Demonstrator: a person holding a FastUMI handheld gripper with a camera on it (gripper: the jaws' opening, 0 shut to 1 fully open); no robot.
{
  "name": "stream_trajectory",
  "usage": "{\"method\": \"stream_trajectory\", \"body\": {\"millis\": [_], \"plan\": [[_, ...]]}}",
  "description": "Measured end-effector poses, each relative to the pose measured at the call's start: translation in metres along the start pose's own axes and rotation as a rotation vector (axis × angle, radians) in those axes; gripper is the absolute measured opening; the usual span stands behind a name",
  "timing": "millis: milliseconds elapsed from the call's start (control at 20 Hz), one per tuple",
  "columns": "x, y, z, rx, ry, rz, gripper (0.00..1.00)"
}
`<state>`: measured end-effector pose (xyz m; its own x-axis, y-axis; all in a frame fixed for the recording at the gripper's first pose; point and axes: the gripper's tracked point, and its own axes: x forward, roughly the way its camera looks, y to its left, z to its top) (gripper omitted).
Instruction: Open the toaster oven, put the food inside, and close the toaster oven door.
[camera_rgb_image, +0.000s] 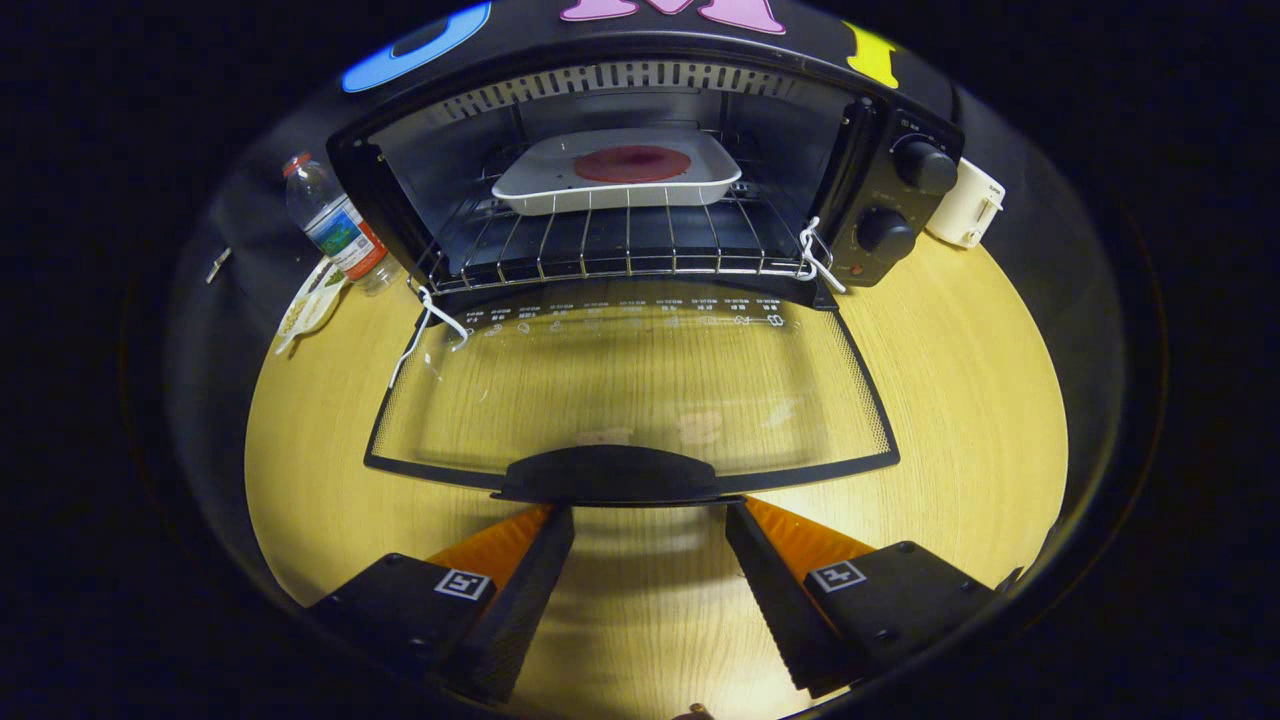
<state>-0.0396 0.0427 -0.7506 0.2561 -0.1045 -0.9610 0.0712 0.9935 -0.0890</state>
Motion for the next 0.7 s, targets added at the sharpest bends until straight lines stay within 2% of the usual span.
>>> {"method": "stream_trajectory", "body": {"millis": [300, 700], "plan": [[-0.031, 0.001, 0.014, -0.016, -0.094, 0.022, 0.99], [-0.086, 0.012, 0.054, -0.004, -0.267, 0.078, 0.99]]}}
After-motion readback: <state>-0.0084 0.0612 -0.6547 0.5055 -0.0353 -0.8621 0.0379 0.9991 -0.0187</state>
